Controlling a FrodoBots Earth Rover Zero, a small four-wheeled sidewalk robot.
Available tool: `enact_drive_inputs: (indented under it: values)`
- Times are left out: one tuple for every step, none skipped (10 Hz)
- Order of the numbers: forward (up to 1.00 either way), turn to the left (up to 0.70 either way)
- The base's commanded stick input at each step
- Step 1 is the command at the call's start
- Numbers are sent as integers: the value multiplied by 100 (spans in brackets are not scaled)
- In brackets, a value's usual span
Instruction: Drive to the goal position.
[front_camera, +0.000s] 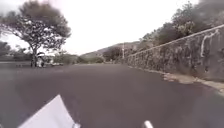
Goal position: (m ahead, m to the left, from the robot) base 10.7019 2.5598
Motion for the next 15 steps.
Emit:
enact_drive_inputs:
  values:
    - [100,-28]
    - [100,-28]
    - [100,-28]
    - [100,-27]
    - [100,-27]
    - [100,-28]
    - [100,-29]
    - [100,-29]
    - [100,-17]
    - [100,-5]
    - [100,0]
    - [100,0]
    - [100,0]
    - [100,0]
    - [100,0]
